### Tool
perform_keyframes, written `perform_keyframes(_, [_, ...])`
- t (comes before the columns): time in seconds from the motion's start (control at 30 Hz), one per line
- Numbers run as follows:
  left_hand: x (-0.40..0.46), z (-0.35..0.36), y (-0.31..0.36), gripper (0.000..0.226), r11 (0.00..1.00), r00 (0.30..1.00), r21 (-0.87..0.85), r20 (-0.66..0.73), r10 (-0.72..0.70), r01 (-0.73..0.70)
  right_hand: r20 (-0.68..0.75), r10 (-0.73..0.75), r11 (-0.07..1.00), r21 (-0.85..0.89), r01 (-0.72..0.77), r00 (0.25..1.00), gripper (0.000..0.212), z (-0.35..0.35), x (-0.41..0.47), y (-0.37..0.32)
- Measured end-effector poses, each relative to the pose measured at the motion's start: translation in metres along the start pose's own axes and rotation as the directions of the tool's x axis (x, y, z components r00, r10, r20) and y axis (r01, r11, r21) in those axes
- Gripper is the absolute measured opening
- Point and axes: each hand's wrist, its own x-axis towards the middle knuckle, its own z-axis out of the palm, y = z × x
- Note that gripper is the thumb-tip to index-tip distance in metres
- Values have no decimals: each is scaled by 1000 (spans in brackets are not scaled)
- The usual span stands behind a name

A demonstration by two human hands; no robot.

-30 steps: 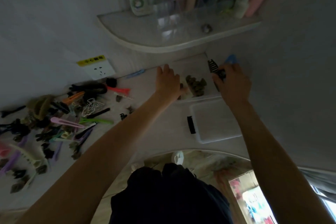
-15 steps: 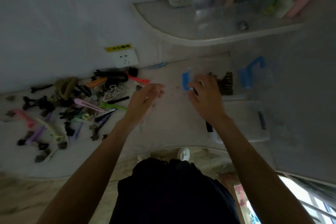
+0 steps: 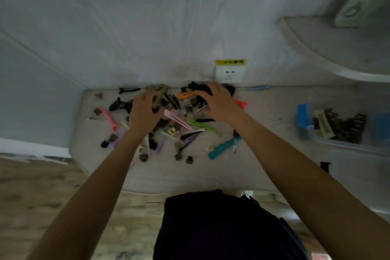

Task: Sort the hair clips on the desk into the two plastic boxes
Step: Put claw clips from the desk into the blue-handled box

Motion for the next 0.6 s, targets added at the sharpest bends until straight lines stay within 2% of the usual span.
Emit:
perform_keyframes(0.07, [15,-5,-14,50,1000,999,-13,-41,-27,27,75,78,994,-88,-71,994,71,6,10,-2])
perform_keyframes(0.13, [31,-5,-22,50,998,998,-36,-35,-58,56,83,138,982,-139,-126,987,75,11,10,-3])
perform_keyframes(0.2, [48,-4,-28,54,994,994,-26,44,-103,104,91,192,975,-128,-180,977,76,14,8,-1])
perform_keyframes(0.27, [59,0,-32,58,990,981,100,153,-118,103,107,248,967,-93,-239,963,75,15,3,3])
perform_keyframes(0.3, [62,2,-33,61,983,973,158,195,-123,92,93,280,959,-68,-275,955,75,14,1,5])
perform_keyframes(0.37, [62,6,-34,66,983,969,162,218,-116,81,32,336,941,42,-337,941,72,14,-3,10])
perform_keyframes(0.5, [56,11,-29,62,997,992,71,121,30,-39,-137,428,872,322,-369,893,53,13,-16,13])
perform_keyframes(0.6, [52,14,-22,60,997,996,61,66,53,-57,-221,452,857,378,-351,864,48,10,-30,12])
